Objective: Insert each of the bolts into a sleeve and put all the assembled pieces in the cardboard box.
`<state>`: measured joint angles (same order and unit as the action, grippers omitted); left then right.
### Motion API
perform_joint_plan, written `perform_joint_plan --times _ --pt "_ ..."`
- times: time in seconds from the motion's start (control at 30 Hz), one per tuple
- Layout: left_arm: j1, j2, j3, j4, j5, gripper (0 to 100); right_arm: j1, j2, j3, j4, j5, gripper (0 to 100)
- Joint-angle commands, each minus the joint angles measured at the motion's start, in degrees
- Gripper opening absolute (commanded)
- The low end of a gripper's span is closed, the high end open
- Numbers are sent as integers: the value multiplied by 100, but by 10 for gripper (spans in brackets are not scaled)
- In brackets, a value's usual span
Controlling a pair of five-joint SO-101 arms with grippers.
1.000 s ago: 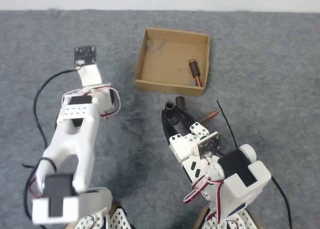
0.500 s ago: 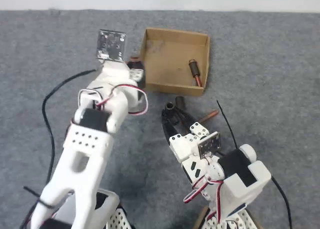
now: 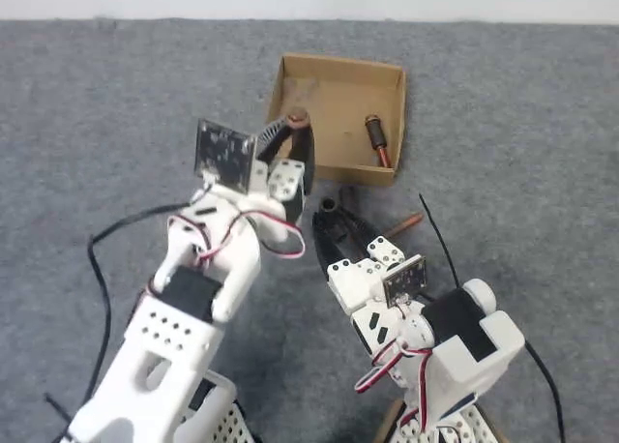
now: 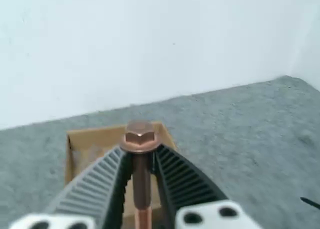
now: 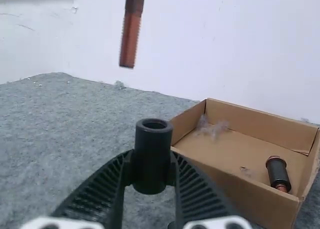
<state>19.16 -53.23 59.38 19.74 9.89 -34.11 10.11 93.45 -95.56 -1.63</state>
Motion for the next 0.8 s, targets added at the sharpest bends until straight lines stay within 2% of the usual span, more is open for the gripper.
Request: perform_joint_plan --times 0.0,0.2,0.4,0.77 --pt "299 -703 312 -255 44 13 -40 -40 132 -31 70 6" --pt "774 -1011 664 -255 70 13 -40 -40 132 -31 70 6" --pt "782 -985 629 -255 914 13 -48 -40 132 -31 70 6" --pt "818 -985 673 -185 932 12 -57 -40 132 -31 79 6"
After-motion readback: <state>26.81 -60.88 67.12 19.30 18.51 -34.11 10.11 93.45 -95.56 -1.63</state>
